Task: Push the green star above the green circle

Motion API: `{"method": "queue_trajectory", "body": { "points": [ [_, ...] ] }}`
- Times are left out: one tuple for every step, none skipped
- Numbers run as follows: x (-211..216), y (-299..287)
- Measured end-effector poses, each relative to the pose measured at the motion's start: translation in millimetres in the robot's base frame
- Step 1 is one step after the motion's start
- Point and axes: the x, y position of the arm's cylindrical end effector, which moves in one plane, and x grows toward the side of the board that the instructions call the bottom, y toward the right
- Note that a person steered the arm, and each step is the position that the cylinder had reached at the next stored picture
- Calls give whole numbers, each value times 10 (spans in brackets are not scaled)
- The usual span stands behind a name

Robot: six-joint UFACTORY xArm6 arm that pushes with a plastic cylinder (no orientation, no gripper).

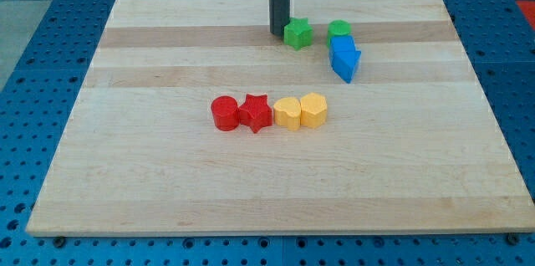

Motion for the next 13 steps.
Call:
{"method": "queue_trajectory", "body": {
  "points": [
    [208, -28],
    [381, -28],
    [500, -33],
    [590, -33],
    [590, -8],
    [590, 116],
    [565, 166],
    [374, 166],
    [136, 170],
    [24, 258],
    [-60, 306],
    [-114, 295],
    [-245, 297]
  ]
}}
